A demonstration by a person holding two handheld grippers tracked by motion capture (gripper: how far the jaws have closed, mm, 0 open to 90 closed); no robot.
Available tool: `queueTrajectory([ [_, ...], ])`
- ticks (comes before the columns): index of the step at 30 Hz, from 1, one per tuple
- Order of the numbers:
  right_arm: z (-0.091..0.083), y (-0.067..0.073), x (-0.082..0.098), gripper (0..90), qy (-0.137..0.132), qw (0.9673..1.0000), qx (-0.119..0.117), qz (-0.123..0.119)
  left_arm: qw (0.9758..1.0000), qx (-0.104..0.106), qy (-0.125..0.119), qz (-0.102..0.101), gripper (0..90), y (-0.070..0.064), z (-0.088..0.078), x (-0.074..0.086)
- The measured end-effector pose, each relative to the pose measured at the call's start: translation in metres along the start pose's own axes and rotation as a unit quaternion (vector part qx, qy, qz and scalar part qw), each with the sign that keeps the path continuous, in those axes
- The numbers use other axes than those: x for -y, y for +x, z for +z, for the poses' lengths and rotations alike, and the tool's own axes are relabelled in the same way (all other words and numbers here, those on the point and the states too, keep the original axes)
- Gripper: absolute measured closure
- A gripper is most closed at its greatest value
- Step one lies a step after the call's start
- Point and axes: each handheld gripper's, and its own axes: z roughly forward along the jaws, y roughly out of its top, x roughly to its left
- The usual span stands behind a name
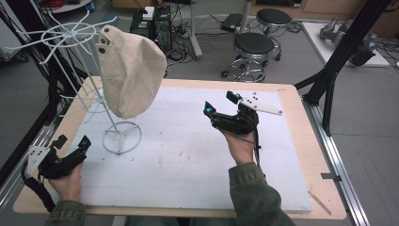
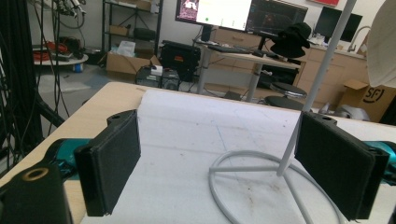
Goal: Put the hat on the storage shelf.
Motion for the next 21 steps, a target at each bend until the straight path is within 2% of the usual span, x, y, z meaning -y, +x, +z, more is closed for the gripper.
queueTrajectory([
  [8, -0.024, -0.013, 0.005, 11.0, -0.003, 0.9997, 0.024, 0.002, 1.0000, 0.001, 0.002, -0.001, 14.7, -0.001, 0.001, 0.000],
  [12, -0.035, -0.019, 0.009, 11.1, 0.007, 0.9993, 0.036, -0.007, 1.0000, 0.001, 0.002, 0.001, 14.6, -0.001, 0.001, 0.000],
  [16, -0.048, -0.027, 0.015, 11.0, 0.016, 0.9986, 0.050, -0.001, 1.0000, 0.001, 0.003, 0.000, 14.7, -0.002, 0.001, 0.000],
  [17, -0.051, -0.029, 0.016, 11.0, 0.025, 0.9982, 0.055, 0.002, 1.0000, 0.001, 0.003, 0.000, 14.7, -0.002, 0.001, 0.000],
  [21, -0.067, -0.037, 0.025, 11.0, 0.022, 0.9975, 0.068, 0.002, 1.0000, 0.003, 0.002, 0.000, 14.7, -0.003, 0.002, 0.000],
])
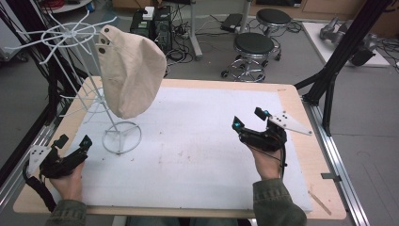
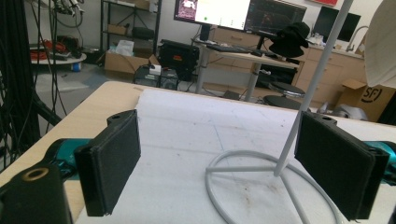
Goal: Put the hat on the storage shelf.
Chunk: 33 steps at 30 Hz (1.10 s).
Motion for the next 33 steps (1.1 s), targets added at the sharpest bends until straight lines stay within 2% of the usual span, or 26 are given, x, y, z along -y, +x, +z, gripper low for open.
queueTrajectory([
  [2, -0.006, -0.007, 0.006, 11.0, 0.017, 0.9998, 0.010, 0.005, 1.0000, 0.001, 0.001, 0.000, 14.7, -0.001, 0.000, 0.000],
  [4, -0.012, -0.014, 0.015, 11.0, 0.008, 0.9998, 0.017, 0.011, 1.0000, 0.003, 0.001, 0.001, 14.7, -0.001, 0.001, 0.000],
  [8, -0.024, -0.027, 0.033, 11.1, 0.020, 0.9984, 0.031, 0.042, 1.0000, 0.003, 0.001, 0.001, 14.7, -0.002, 0.002, 0.000],
  [14, -0.038, -0.037, 0.056, 11.0, 0.034, 0.9964, 0.053, 0.056, 1.0000, 0.005, 0.002, 0.002, 14.7, -0.004, 0.003, 0.001],
  [18, -0.042, -0.041, 0.065, 11.0, 0.041, 0.9952, 0.072, 0.053, 1.0000, 0.007, 0.003, 0.004, 14.6, -0.005, 0.004, 0.001],
  [23, -0.045, -0.040, 0.069, 11.0, 0.034, 0.9945, 0.089, 0.043, 1.0000, 0.007, 0.002, 0.002, 14.6, -0.005, 0.004, 0.001],
  [26, -0.047, -0.041, 0.074, 11.0, 0.032, 0.9929, 0.111, 0.030, 1.0000, 0.007, 0.003, 0.004, 14.7, -0.005, 0.004, 0.001],
  [28, -0.049, -0.041, 0.078, 11.0, 0.029, 0.9903, 0.135, 0.019, 1.0000, 0.006, 0.003, 0.003, 14.7, -0.005, 0.004, 0.001],
  [29, -0.049, -0.041, 0.079, 11.0, 0.035, 0.9878, 0.151, 0.017, 1.0000, 0.006, 0.003, 0.003, 14.6, -0.005, 0.005, 0.002],
  [31, -0.049, -0.040, 0.080, 11.0, 0.041, 0.9802, 0.194, 0.002, 1.0000, 0.007, 0.004, 0.004, 14.6, -0.005, 0.005, 0.002],
  [33, -0.050, -0.040, 0.080, 11.0, 0.037, 0.9751, 0.218, -0.012, 0.9999, 0.008, 0.005, 0.005, 14.6, -0.006, 0.005, 0.002],
])
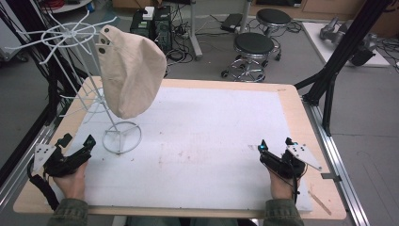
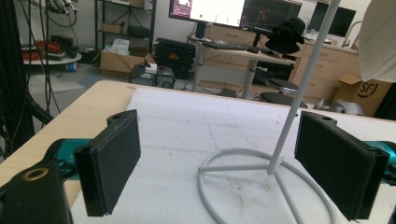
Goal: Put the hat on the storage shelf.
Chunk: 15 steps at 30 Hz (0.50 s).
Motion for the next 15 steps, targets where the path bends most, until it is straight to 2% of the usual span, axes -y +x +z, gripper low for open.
queueTrajectory([
  [3, -0.0002, -0.0009, -0.0004, 11.0, -0.005, 1.0000, 0.004, 0.003, 1.0000, 0.001, 0.001, 0.001, 14.6, 0.0002, 0.0005, 0.0003],
  [8, 0.0000, -0.0013, 0.0012, 11.0, 0.008, 1.0000, 0.005, 0.003, 1.0000, 0.000, 0.000, 0.000, 14.6, -0.0006, -0.0006, -0.0002],
  [15, -0.0020, -0.0019, 0.0013, 11.0, 0.004, 1.0000, 0.007, 0.003, 1.0000, 0.001, 0.002, 0.000, 14.6, -0.0009, -0.0014, 0.0002],
])
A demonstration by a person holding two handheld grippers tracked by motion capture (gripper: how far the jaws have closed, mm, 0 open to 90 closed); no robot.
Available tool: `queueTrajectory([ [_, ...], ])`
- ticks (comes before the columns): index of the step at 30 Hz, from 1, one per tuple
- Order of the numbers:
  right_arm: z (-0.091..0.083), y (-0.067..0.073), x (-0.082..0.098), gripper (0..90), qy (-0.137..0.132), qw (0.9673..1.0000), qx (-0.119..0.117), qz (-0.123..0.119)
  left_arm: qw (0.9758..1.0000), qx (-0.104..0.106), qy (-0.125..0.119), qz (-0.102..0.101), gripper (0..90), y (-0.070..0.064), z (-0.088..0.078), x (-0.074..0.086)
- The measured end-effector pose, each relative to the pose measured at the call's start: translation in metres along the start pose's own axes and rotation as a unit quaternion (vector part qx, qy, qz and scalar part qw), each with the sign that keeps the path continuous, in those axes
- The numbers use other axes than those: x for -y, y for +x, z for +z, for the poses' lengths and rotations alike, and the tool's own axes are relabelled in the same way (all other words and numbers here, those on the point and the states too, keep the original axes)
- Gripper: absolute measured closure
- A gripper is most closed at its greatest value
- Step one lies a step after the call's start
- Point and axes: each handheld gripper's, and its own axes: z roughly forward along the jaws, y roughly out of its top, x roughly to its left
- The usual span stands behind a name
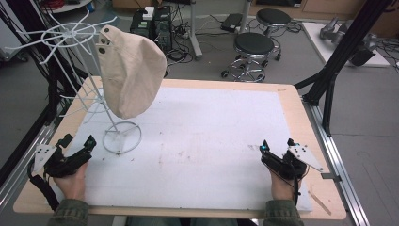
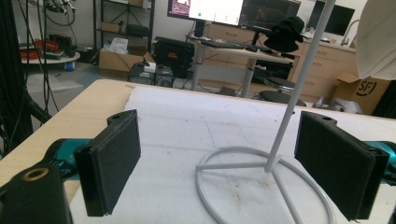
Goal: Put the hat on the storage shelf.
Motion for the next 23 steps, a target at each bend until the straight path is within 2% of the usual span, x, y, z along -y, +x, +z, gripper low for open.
queueTrajectory([
  [9, 0.0008, -0.0014, 0.0004, 11.0, 0.003, 1.0000, 0.005, 0.004, 1.0000, 0.002, 0.001, -0.001, 14.6, 0.0002, 0.0003, 0.0003],
  [23, 0.0021, -0.0009, 0.0011, 11.0, 0.008, 0.9999, 0.005, -0.004, 1.0000, 0.002, 0.004, -0.003, 14.7, 0.0001, 0.0004, 0.0007],
])
